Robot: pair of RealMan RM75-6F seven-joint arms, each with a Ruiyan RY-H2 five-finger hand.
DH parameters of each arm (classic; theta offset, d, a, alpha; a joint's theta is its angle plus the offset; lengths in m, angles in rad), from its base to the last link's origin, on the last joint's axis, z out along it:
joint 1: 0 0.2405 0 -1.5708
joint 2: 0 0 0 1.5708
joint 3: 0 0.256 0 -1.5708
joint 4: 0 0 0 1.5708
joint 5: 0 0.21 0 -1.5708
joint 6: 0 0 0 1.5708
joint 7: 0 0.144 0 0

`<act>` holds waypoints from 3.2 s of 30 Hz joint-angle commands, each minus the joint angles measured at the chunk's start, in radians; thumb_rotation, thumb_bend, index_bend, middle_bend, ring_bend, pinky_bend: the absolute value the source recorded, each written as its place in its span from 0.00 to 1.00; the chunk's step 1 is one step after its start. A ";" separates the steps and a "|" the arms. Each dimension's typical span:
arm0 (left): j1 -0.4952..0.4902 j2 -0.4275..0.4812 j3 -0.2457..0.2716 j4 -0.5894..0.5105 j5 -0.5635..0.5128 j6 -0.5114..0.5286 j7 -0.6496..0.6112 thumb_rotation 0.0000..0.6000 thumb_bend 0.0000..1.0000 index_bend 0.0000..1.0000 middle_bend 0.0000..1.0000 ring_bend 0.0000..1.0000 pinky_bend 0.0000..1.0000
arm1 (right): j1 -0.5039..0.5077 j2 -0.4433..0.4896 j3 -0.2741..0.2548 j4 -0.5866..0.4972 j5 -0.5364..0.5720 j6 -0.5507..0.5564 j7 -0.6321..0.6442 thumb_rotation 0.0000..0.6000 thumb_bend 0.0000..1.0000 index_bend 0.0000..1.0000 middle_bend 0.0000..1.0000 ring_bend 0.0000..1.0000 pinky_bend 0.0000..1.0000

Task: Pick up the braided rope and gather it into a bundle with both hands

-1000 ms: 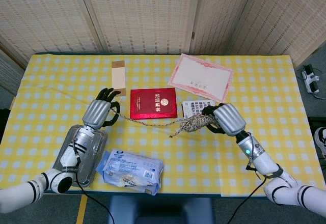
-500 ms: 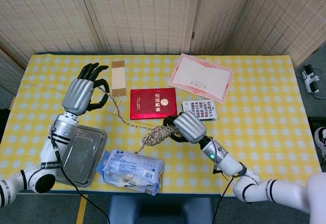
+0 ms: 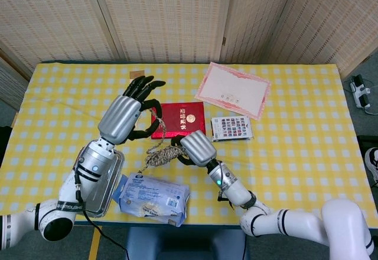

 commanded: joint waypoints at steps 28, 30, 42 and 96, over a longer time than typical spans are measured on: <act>-0.050 0.017 0.052 -0.091 -0.047 -0.057 -0.137 1.00 0.52 0.67 0.16 0.00 0.00 | 0.032 -0.252 0.218 0.172 0.110 0.166 0.331 1.00 0.69 0.83 0.70 0.89 0.84; -0.034 0.025 0.073 -0.088 -0.021 -0.063 -0.158 1.00 0.52 0.67 0.15 0.00 0.00 | 0.031 -0.265 0.245 0.194 0.120 0.182 0.374 1.00 0.69 0.83 0.70 0.88 0.84; 0.049 0.038 0.178 0.014 0.088 -0.088 -0.293 1.00 0.52 0.67 0.12 0.00 0.00 | -0.003 -0.254 0.327 0.226 0.153 0.203 0.610 1.00 0.69 0.84 0.70 0.89 0.84; -0.111 -0.083 0.130 0.272 -0.196 0.020 0.056 1.00 0.52 0.66 0.09 0.00 0.00 | -0.096 0.201 0.036 -0.182 -0.052 -0.088 0.764 1.00 0.69 0.87 0.73 0.89 0.84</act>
